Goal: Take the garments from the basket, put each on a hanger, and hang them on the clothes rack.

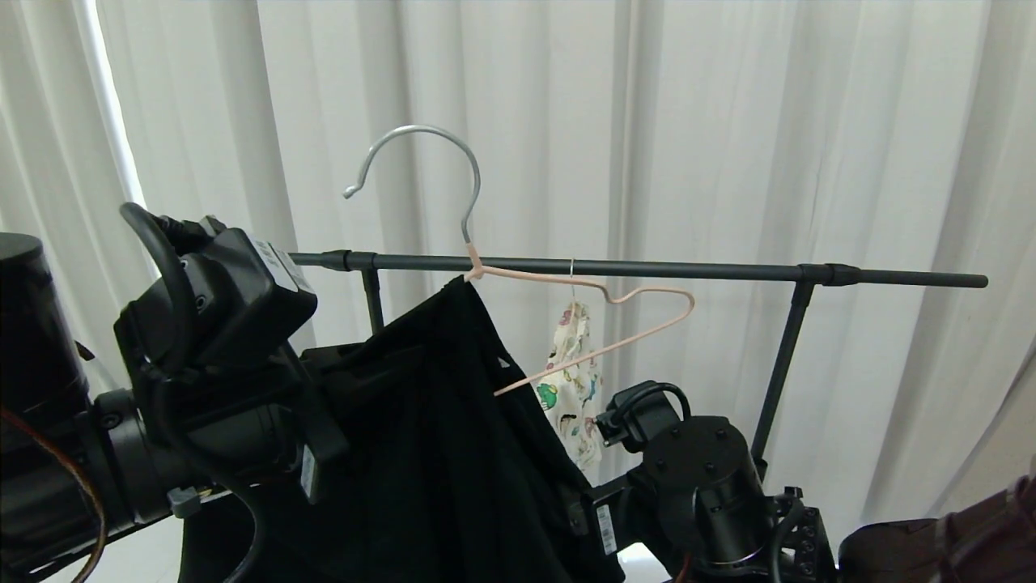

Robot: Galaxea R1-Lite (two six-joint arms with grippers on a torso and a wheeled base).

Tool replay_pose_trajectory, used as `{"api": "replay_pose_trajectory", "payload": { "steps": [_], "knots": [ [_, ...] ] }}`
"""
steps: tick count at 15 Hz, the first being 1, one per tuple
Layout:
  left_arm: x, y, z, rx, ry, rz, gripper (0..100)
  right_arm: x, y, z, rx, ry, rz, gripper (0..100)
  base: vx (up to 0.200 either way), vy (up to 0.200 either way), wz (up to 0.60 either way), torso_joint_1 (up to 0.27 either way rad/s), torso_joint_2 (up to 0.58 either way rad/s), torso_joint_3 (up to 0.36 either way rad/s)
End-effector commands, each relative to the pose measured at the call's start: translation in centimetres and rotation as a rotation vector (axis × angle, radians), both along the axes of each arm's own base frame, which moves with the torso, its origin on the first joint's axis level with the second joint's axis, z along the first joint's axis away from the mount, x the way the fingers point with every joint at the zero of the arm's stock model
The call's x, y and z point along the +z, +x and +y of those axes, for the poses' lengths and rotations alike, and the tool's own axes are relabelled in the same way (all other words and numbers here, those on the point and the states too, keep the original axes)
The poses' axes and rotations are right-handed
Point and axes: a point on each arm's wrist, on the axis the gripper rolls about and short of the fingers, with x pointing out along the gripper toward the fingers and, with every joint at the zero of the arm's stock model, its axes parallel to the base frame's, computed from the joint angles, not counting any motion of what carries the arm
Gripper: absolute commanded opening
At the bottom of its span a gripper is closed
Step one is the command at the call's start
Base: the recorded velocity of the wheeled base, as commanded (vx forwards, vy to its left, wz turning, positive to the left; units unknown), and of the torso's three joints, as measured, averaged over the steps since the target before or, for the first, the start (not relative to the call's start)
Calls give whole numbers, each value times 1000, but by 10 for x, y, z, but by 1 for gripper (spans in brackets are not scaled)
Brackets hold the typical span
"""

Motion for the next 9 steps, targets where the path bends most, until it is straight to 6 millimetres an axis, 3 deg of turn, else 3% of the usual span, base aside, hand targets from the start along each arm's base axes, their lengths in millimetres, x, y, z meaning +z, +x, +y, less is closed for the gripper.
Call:
{"api": "replay_pose_trajectory", "payload": {
  "steps": [1, 6, 9],
  "knots": [
    [-8, 2, 6, 33, 15, 23, 0, -1, 3, -19, -29, -36, 1, 100, 0, 0, 0, 0, 0, 0],
    [-18, -1, 11, 45, 32, 52, 0, -1, 7, -63, -107, -98, 0, 100, 0, 0, 0, 0, 0, 0],
    [-25, -11, 16, 11, 29, 63, 0, 4, 23, -83, -193, -107, -15, 100, 0, 0, 0, 0, 0, 0]
  ]
}}
